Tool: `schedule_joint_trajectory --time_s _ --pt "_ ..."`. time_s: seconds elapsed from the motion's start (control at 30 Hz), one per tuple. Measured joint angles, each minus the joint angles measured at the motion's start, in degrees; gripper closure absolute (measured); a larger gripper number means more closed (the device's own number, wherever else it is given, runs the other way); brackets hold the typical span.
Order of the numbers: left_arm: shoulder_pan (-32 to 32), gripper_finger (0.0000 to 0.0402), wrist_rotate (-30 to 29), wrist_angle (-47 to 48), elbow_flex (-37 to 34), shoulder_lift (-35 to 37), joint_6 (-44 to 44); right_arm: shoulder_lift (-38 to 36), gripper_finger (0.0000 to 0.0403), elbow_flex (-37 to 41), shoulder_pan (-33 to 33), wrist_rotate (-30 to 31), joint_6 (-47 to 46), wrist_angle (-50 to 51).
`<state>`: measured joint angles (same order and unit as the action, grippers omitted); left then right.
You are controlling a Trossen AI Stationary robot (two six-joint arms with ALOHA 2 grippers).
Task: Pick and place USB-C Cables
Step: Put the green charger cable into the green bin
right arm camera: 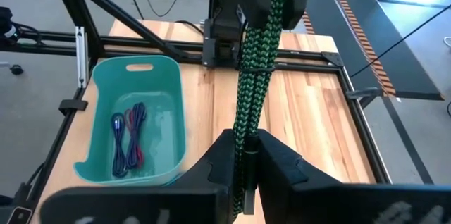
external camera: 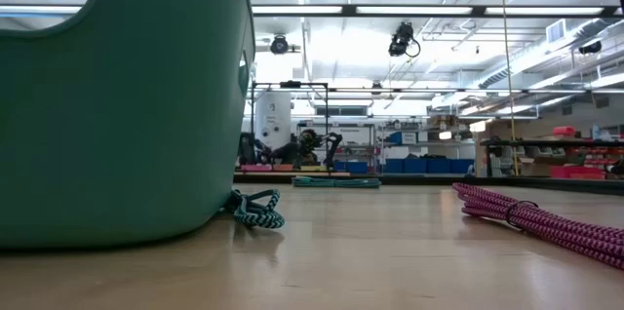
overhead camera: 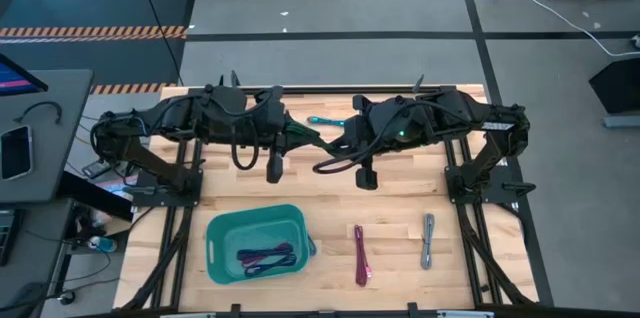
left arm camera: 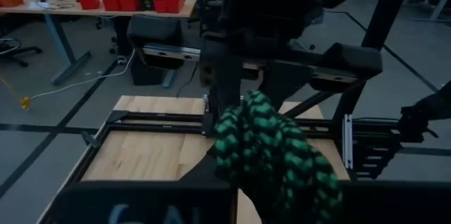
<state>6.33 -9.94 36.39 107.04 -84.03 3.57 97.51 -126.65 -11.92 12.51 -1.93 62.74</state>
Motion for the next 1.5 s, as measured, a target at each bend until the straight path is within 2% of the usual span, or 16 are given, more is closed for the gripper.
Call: schedule_joint_trajectory --time_s 0.37,0.7,1.0,1.17,1.37,1.5 --pt "-0.1 0.038 -0.7 2.3 0.0 0.0 0.2 0.0 0.0257 0.0 0.0 0.4 -0.9 -5.8" --pt "0.4 0.038 -0.6 12.1 0.0 0.0 4.7 -4.8 0.0172 0.0 1.1 15.9 1.7 -0.8" --pt "4.7 0.038 -0.5 24.2 0.0 0.0 9.0 -11.4 0.0167 0.0 4.0 16.8 -0.1 2.4" --pt "8.5 0.038 -0.4 26.9 -0.9 -0.5 11.0 -14.1 0.0167 0.0 6.2 16.9 -1.9 5.3" --pt "12.6 0.038 -1.0 27.7 -6.5 -0.5 19.1 -16.3 0.0167 0.0 8.6 16.8 -5.2 8.6" --pt "16.5 0.0381 -6.1 27.7 -11.9 -0.5 27.1 -16.6 0.0167 0.0 8.9 16.5 -7.4 11.4"
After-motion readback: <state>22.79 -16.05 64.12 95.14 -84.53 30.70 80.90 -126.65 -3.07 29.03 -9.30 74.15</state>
